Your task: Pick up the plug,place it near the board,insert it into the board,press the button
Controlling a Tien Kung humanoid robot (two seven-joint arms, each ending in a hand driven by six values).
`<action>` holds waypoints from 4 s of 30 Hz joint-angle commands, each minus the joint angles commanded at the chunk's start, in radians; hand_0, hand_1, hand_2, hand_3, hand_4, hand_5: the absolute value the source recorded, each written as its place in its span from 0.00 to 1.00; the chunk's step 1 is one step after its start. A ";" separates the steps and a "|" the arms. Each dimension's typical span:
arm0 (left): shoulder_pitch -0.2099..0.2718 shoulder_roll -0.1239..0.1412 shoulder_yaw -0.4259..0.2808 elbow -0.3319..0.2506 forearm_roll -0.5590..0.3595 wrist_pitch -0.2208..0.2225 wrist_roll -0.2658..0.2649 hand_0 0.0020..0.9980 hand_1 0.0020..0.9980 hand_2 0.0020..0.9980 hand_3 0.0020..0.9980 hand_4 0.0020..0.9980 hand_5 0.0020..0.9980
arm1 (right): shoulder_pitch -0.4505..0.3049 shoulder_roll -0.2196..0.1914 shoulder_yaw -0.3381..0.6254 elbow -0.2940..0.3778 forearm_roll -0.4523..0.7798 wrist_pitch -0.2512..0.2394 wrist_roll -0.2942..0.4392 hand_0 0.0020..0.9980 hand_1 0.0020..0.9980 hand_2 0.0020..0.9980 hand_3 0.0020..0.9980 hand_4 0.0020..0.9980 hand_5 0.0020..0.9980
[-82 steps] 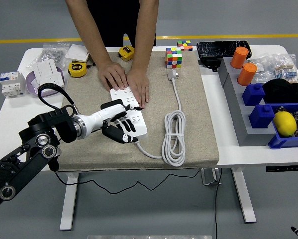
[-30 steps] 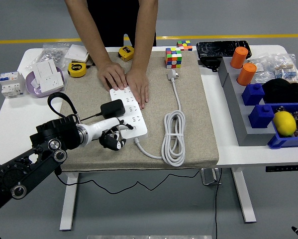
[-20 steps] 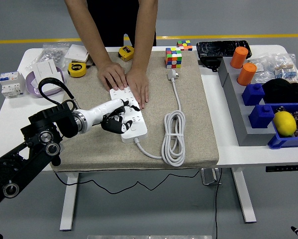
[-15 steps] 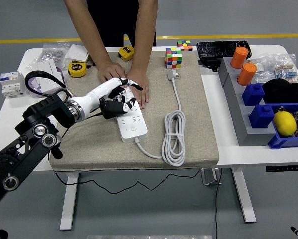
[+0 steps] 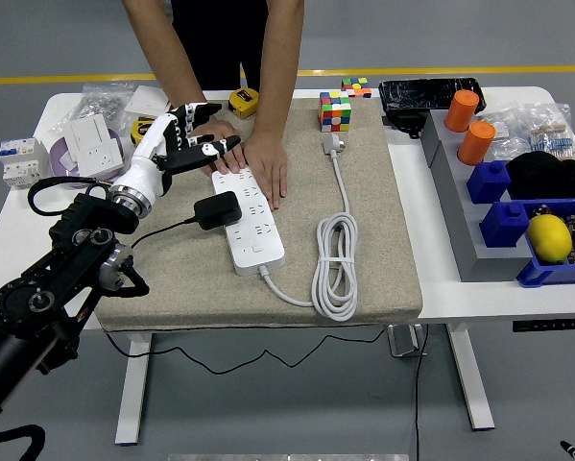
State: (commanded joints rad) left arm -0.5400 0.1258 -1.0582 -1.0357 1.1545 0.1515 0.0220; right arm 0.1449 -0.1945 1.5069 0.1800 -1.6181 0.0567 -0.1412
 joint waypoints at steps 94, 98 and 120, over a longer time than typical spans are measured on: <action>0.117 0.028 -0.115 0.072 0.743 -0.091 0.138 1.00 1.00 0.91 0.85 1.00 0.72 | -0.001 0.004 0.008 0.000 0.008 -0.005 0.003 1.00 0.84 0.78 0.80 1.00 0.99; 0.131 0.027 -0.138 0.044 0.694 -0.098 0.128 1.00 1.00 1.00 1.00 1.00 1.00 | -0.001 0.003 0.011 0.000 0.004 -0.005 0.002 1.00 0.84 0.78 0.80 1.00 0.99; 0.487 -0.095 -0.653 -0.369 -0.191 -0.145 -0.249 1.00 1.00 0.88 0.82 1.00 1.00 | -0.039 0.033 0.001 0.000 0.057 -0.044 0.041 1.00 0.84 0.78 0.80 1.00 0.99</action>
State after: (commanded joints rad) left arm -0.0529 0.0305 -1.7112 -1.4049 0.9636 0.0064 -0.2273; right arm 0.1056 -0.1619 1.5076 0.1800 -1.5608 0.0126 -0.1007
